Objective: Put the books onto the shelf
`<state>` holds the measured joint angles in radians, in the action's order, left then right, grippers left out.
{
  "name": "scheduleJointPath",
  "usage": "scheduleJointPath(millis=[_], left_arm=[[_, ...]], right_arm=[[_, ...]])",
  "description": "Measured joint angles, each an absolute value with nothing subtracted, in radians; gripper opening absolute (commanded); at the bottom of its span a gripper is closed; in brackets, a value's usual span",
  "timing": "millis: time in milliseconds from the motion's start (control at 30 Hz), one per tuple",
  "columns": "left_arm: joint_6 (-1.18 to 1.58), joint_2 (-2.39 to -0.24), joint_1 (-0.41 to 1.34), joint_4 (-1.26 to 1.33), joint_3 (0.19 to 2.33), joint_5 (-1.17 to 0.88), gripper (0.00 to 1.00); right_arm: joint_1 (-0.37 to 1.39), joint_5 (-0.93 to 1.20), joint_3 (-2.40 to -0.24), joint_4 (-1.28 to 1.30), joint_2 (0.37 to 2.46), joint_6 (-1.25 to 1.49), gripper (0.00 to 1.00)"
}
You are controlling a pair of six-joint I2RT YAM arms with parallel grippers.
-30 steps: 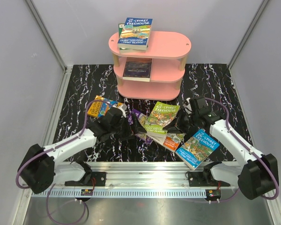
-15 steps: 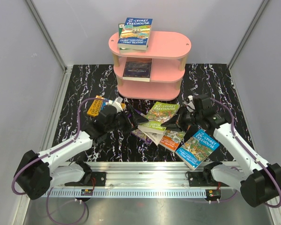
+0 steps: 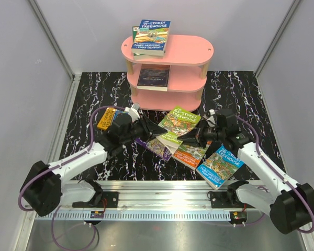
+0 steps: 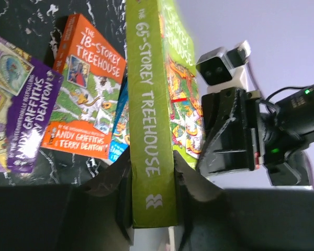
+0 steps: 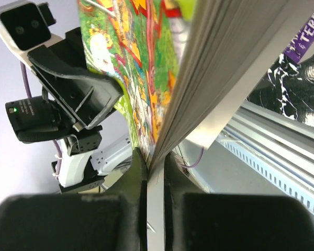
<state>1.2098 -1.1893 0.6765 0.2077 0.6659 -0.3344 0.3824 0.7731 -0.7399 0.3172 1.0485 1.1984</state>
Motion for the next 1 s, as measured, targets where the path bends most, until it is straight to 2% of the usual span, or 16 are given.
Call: scheduleJointPath(millis=[33, 67, 100, 133, 167, 200, 467, 733, 1000], left_arm=[[1.209, -1.196, 0.675, 0.196, 0.682, -0.336, 0.00], [1.209, -1.199, 0.675, 0.191, 0.688, -0.336, 0.00], [1.208, -1.201, 0.673, 0.182, 0.698, -0.340, 0.00], [1.205, -1.201, 0.670, 0.172, 0.707, -0.344, 0.00], [1.204, -1.201, 0.667, 0.166, 0.715, -0.345, 0.00], [1.200, -1.202, 0.659, 0.159, 0.723, -0.351, 0.00], [1.179, -1.202, 0.485, 0.166, 0.735, -0.468, 0.00], [1.205, -1.282, 0.361, 0.318, 0.879, -0.589, 0.00], [1.299, -1.368, 0.298, 0.506, 0.902, -0.646, 0.00]], right_arm=[[0.380, 0.772, -0.738, 0.311, 1.043, 1.207, 0.01], [0.379, 0.771, -0.738, 0.305, 1.039, 1.208, 0.09], [0.378, 0.768, -0.739, 0.304, 1.030, 1.207, 0.57], [0.378, 0.765, -0.743, 0.310, 1.025, 1.208, 0.79], [0.378, 0.772, -0.755, 0.321, 1.025, 1.196, 0.94], [0.379, 0.772, -0.774, 0.342, 1.025, 1.184, 1.00], [0.380, 0.737, -1.048, 0.535, 0.951, 0.991, 1.00], [0.380, 0.716, -1.100, 0.688, 0.969, 0.876, 1.00], [0.379, 0.713, -1.130, 0.771, 1.024, 0.808, 1.00]])
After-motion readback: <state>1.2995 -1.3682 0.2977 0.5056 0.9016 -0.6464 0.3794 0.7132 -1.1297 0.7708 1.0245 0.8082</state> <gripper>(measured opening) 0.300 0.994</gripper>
